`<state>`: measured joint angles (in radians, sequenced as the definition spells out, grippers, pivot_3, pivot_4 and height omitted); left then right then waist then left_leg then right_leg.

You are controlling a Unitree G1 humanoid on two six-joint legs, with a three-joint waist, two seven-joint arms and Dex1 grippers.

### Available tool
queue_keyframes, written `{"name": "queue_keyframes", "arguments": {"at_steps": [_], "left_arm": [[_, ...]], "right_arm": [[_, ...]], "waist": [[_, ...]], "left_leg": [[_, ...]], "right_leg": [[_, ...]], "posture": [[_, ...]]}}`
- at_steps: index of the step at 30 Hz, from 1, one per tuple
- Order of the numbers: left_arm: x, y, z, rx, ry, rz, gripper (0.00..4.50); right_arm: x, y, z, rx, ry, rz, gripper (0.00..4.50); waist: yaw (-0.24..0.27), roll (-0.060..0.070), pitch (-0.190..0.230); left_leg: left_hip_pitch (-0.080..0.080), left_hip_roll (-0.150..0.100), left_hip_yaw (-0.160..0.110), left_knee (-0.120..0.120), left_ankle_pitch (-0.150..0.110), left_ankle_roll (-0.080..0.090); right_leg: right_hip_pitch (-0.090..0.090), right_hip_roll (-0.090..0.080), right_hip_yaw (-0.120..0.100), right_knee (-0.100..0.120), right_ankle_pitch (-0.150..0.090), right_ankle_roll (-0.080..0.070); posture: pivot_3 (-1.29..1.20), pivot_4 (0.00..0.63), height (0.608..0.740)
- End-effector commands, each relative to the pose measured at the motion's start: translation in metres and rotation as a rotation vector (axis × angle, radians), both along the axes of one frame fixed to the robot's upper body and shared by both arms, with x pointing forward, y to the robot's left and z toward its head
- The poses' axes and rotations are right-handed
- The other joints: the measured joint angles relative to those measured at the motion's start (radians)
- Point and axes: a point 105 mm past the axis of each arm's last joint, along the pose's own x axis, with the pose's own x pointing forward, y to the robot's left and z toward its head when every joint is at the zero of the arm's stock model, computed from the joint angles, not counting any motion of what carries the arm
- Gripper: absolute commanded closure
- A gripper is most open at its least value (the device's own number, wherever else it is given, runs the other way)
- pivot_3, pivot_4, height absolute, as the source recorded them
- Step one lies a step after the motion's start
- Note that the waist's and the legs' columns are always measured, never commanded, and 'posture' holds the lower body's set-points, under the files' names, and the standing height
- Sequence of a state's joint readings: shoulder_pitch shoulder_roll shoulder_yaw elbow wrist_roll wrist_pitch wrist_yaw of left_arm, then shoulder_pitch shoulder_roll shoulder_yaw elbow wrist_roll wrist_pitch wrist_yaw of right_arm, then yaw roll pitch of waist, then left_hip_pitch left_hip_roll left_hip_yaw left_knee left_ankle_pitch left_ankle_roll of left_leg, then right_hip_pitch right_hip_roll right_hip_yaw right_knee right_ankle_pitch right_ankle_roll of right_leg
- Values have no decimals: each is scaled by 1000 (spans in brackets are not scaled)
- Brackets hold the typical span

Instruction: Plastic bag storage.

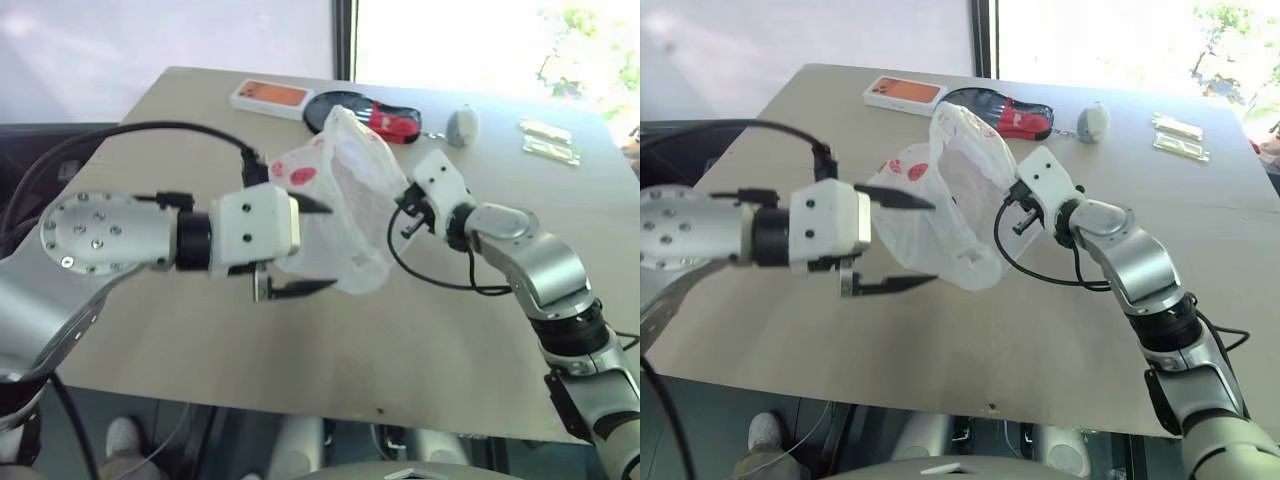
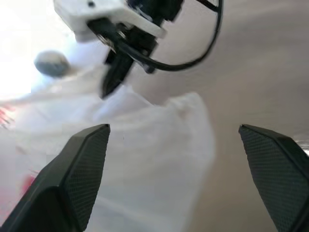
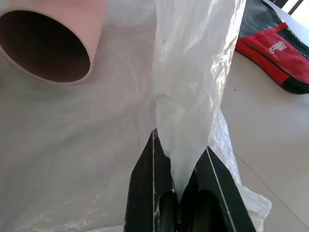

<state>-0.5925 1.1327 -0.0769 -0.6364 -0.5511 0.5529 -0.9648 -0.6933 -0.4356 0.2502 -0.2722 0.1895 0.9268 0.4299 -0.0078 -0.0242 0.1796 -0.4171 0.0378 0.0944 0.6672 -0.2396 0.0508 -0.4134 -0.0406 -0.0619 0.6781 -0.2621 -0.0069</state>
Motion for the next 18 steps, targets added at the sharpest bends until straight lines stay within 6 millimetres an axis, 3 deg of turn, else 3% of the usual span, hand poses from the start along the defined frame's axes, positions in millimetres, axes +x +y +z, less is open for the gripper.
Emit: {"name": "queue_keyframes", "arguments": {"at_steps": [1,3,6,10,13,18], "left_arm": [[-9,-8,-3,-232,415,-18,66],[-24,-8,-3,-309,668,-39,66],[-29,-1,-8,-374,871,1,66],[-17,-9,-20,-440,913,136,66],[-27,-17,-26,-434,950,122,66],[-4,-33,-57,-453,963,281,66]], "right_arm": [[3,0,17,21,-65,-6,4500],[4,0,17,28,-66,-10,4500],[5,2,20,41,-68,-13,4500],[6,5,23,47,-67,-2,4500],[5,6,24,43,-65,3,4500],[5,7,27,40,-59,14,4500]], "waist": [[-3,-1,0],[-7,-1,1],[-8,-1,1],[-4,-1,1],[-3,-1,0],[0,-1,0]], "left_leg": [[0,0,1,0,0,0],[-3,3,1,2,0,1],[-11,3,0,2,0,1],[-12,3,0,3,0,1],[-12,2,-1,4,0,1],[-10,1,-2,4,0,1]], "right_leg": [[-1,0,2,0,0,0],[-4,1,2,0,0,0],[-12,1,2,1,0,0],[-12,1,2,1,0,1],[-10,0,1,1,0,1],[-9,0,1,2,1,1]], "posture": [[0,150,740],[0,150,740],[0,150,740],[0,150,740],[0,150,740],[0,150,740]]}}
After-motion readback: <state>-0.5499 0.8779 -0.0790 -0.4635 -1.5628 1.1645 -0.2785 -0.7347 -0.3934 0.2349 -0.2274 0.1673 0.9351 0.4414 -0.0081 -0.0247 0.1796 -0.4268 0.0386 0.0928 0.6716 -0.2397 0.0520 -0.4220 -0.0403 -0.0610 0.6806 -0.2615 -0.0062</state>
